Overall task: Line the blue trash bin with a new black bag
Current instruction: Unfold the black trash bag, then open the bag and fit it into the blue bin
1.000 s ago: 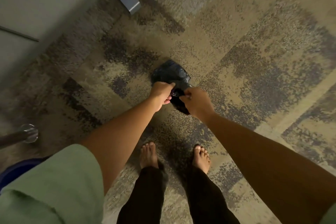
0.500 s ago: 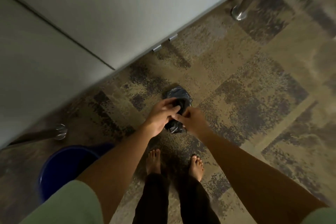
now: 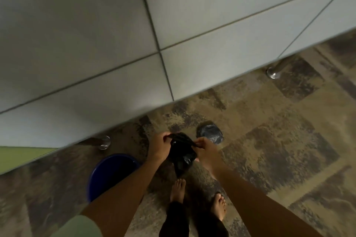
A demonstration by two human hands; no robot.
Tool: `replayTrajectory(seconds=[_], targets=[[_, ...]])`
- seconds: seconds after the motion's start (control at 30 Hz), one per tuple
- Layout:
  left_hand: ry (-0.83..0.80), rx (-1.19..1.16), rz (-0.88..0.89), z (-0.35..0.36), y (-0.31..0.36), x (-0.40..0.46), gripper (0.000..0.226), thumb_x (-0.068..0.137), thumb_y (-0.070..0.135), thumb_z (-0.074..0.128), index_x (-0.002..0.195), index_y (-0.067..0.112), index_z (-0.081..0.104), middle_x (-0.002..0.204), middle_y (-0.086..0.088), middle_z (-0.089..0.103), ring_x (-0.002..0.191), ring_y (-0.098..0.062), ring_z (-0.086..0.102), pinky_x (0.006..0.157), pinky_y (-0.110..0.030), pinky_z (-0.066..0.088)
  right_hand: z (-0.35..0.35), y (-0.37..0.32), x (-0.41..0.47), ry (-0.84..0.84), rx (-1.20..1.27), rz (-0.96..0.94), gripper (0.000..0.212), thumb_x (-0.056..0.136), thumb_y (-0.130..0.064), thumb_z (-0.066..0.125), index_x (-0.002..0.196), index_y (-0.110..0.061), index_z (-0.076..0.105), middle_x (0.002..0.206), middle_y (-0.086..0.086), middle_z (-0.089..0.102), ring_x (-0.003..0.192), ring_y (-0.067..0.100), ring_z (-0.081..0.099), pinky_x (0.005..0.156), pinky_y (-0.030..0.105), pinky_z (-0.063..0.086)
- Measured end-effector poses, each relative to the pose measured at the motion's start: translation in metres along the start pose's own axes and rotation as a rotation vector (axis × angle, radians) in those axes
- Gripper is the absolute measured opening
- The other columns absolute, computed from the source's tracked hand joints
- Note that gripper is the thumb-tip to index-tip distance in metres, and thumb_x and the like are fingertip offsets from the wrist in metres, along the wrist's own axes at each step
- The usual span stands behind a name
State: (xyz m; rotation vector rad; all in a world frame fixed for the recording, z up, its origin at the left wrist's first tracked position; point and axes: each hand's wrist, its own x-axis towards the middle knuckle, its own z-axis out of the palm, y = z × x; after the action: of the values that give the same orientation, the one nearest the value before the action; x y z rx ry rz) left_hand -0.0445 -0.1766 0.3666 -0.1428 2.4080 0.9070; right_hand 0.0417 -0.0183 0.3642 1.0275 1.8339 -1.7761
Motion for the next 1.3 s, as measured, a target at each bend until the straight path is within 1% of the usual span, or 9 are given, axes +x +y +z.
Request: replayTrajectory(seconds=[0.1,0.27,0.4,0.63,0.87,0.97,1.03,1.13,1.3], targets=[[0.077,0.125,0.067,-0.034,-0.013,-0.021,0.028,0.103,0.012,0.054,0.125,0.006,0.071,0.124,-0.011,0.071,0.113,-0.026,0.068,0.098,-0.032,0.053,0.017,-0.020,-0.008,-0.037,-0.090,-0.036,0.017,0.100,-0.005,0.049,0.110,-0.011,0.060,0.105,0.011,0.067,0.095,0.033,0.067,0.085,0.054,0.058],[0.158,0.196,0.088,-0.088,-0.043,-0.051,0.023,0.101,0.005,0.050,0.115,0.009,0.068,0.109,-0.008,0.070,0.098,-0.023,0.067,0.089,-0.040,0.058,0.045,-0.046,-0.012,-0.056,-0.464,-0.249,0.023,0.097,-0.007,0.048,0.101,-0.027,0.058,0.092,-0.007,0.063,0.086,0.021,0.063,0.068,0.029,0.050],[0.205,0.286,-0.015,-0.122,-0.076,-0.065,0.018,0.098,0.003,0.050,0.109,0.015,0.057,0.095,-0.002,0.066,0.082,-0.018,0.062,0.074,-0.036,0.055,0.070,-0.066,-0.010,-0.123,-0.738,-0.421,0.037,0.087,0.000,0.050,0.081,-0.035,0.059,0.079,-0.013,0.061,0.079,0.016,0.062,0.070,0.036,0.054],[0.399,-0.015,-0.251,-0.154,-0.131,-0.089,0.021,0.100,0.007,0.052,0.106,0.004,0.072,0.103,-0.017,0.074,0.085,-0.025,0.064,0.076,-0.035,0.047,0.107,-0.069,-0.003,-0.144,-1.020,-0.543,0.019,0.094,-0.014,0.052,0.102,-0.015,0.069,0.100,0.005,0.066,0.078,0.015,0.056,0.066,0.025,0.044],[0.511,0.019,-0.394,-0.172,-0.161,-0.128,0.031,0.095,0.006,0.056,0.125,0.011,0.059,0.124,-0.015,0.060,0.117,-0.036,0.058,0.093,-0.044,0.050,0.162,-0.075,-0.028,-0.333,-0.454,-0.072,0.019,0.096,-0.003,0.053,0.111,-0.011,0.062,0.103,0.007,0.061,0.083,0.019,0.065,0.044,0.020,0.054],[0.555,0.151,-0.186,-0.168,-0.168,-0.146,0.047,0.084,0.007,0.065,0.128,0.018,0.053,0.128,-0.009,0.052,0.119,-0.027,0.051,0.101,-0.045,0.048,0.191,-0.074,-0.041,-0.383,-0.208,0.163,0.018,0.095,-0.002,0.057,0.108,-0.014,0.061,0.113,0.009,0.059,0.098,0.026,0.064,0.050,0.030,0.060],[0.413,-0.130,0.026,-0.160,-0.174,-0.160,0.040,0.085,0.022,0.072,0.117,0.036,0.052,0.116,0.004,0.056,0.107,-0.014,0.056,0.091,-0.035,0.051,0.207,-0.068,-0.047,-0.438,-0.138,0.222,0.019,0.096,-0.002,0.057,0.112,-0.012,0.060,0.117,0.012,0.059,0.102,0.028,0.063,0.054,0.029,0.060],[0.055,-0.394,0.016,-0.149,-0.183,-0.168,0.057,0.072,0.050,0.082,0.112,0.058,0.041,0.121,0.020,0.053,0.114,-0.004,0.057,0.094,-0.023,0.049,0.231,-0.062,-0.058,-0.465,-0.039,0.270,0.019,0.096,0.001,0.056,0.110,-0.010,0.062,0.115,0.014,0.060,0.100,0.030,0.065,0.059,0.030,0.061],[-0.004,-0.411,-0.057,-0.142,-0.219,-0.169,0.070,0.084,0.035,0.079,0.141,0.035,0.038,0.135,0.011,0.056,0.126,-0.012,0.056,0.107,-0.029,0.045,0.274,-0.058,-0.073,-0.349,0.097,0.321,0.018,0.096,0.006,0.054,0.107,-0.004,0.065,0.108,0.015,0.061,0.094,0.031,0.064,0.051,0.028,0.059]])
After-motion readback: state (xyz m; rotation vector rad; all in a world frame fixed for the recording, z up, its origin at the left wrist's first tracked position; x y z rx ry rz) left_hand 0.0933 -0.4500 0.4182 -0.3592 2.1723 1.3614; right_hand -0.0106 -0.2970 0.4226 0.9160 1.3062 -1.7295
